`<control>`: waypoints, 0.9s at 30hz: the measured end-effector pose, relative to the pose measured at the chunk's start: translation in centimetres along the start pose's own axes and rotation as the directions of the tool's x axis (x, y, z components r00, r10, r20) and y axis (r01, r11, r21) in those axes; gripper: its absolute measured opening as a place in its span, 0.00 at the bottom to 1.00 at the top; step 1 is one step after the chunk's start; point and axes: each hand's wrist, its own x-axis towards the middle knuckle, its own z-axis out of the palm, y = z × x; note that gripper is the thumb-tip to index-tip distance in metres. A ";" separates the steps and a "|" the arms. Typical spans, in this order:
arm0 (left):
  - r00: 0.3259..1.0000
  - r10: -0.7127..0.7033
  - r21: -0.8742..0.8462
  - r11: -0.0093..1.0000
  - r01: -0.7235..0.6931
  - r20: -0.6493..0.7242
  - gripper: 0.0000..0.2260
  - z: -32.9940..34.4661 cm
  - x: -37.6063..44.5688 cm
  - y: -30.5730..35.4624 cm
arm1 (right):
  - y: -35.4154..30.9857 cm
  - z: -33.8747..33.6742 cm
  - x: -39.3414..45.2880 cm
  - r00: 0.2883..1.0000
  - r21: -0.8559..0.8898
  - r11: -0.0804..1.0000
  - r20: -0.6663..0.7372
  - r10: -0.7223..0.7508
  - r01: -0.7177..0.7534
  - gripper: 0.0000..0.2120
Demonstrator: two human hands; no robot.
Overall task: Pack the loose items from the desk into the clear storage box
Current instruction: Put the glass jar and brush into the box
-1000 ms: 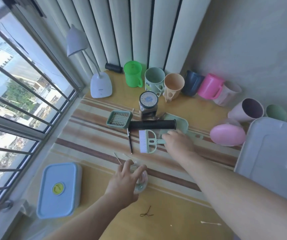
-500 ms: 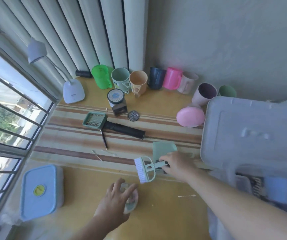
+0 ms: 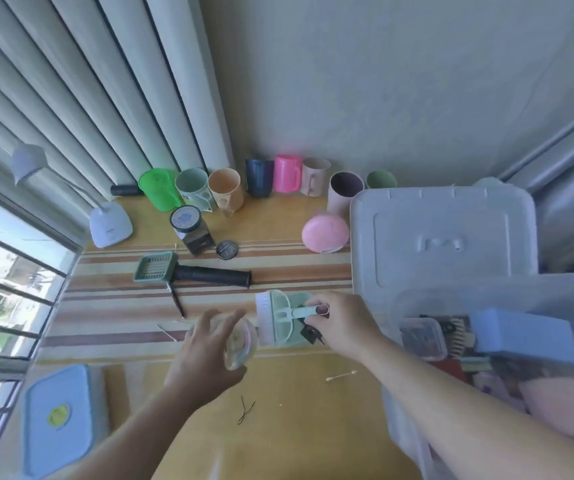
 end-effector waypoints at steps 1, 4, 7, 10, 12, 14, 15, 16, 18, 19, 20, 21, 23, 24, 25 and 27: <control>0.999 0.016 0.028 0.999 -0.015 -0.044 0.47 -1.4 0.6 0.8 | -0.7 -1.8 -0.6 0.998 0.029 0.999 -0.059 -0.021 0.023 0.12; 0.987 0.064 0.072 0.996 -0.054 -0.145 0.48 -5.3 1.9 4.5 | -2.2 -8.3 -3.7 0.964 0.105 0.986 -0.245 -0.099 0.128 0.11; 0.972 0.151 0.120 0.984 -0.131 -0.180 0.48 -7.2 2.6 10.4 | -0.6 -15.1 -7.6 0.935 0.110 0.975 -0.322 -0.148 0.192 0.15; 0.950 0.257 0.143 0.962 -0.234 -0.177 0.48 -6.3 2.3 18.0 | 5.4 -20.3 -11.2 0.947 0.044 0.993 -0.309 -0.091 0.110 0.15; 0.940 0.303 0.129 0.950 -0.285 -0.155 0.48 -4.8 1.6 21.9 | 10.6 -21.4 -12.7 0.963 -0.003 1.000 -0.269 -0.016 0.016 0.17; 0.921 0.365 0.126 0.928 -0.349 -0.138 0.48 -2.3 0.9 25.9 | 16.4 -22.4 -14.7 0.975 -0.051 0.996 -0.217 0.057 -0.070 0.19; 0.913 0.390 0.123 0.918 -0.377 -0.115 0.48 -0.9 0.6 27.6 | 19.1 -22.5 -15.5 0.980 -0.074 0.992 -0.179 0.087 -0.101 0.19; 0.907 0.412 0.110 0.909 -0.402 -0.085 0.47 0.5 0.3 29.2 | 21.6 -22.4 -16.1 0.984 -0.100 0.986 -0.132 0.117 -0.130 0.18; 0.896 0.443 0.094 0.894 -0.439 -0.031 0.46 3.2 -0.3 31.9 | 25.5 -21.8 -17.0 0.983 -0.179 0.967 -0.003 0.185 -0.182 0.15; 0.895 0.446 0.100 0.891 -0.443 -0.003 0.45 4.5 -0.5 33.0 | 26.9 -21.3 -17.1 0.978 -0.231 0.956 0.058 0.201 -0.183 0.13; 0.897 0.441 0.111 0.891 -0.441 0.027 0.45 5.7 -0.8 33.9 | 28.0 -20.9 -17.0 0.974 -0.289 0.942 0.099 0.206 -0.170 0.11; 0.901 0.431 0.122 0.892 -0.435 0.057 0.45 6.8 -1.0 34.5 | 28.7 -20.6 -16.9 0.973 -0.333 0.931 0.121 0.197 -0.147 0.10; 0.907 0.405 0.157 0.894 -0.419 0.114 0.45 8.7 -1.3 35.4 | 29.6 -20.6 -16.6 0.974 -0.375 0.921 0.146 0.173 -0.107 0.07; 0.911 0.389 0.173 0.896 -0.409 0.140 0.45 9.5 -1.4 35.6 | 29.9 -20.6 -16.4 0.974 -0.402 0.911 0.154 0.163 -0.089 0.08; 0.914 0.373 0.180 0.899 -0.398 0.160 0.45 10.1 -1.5 35.6 | 30.1 -20.7 -16.3 0.975 -0.436 0.898 0.167 0.148 -0.061 0.08; 0.919 0.345 0.186 0.907 -0.379 0.188 0.45 11.1 -1.7 35.6 | 30.7 -20.8 -15.9 0.974 -0.506 0.863 0.200 0.106 0.010 0.10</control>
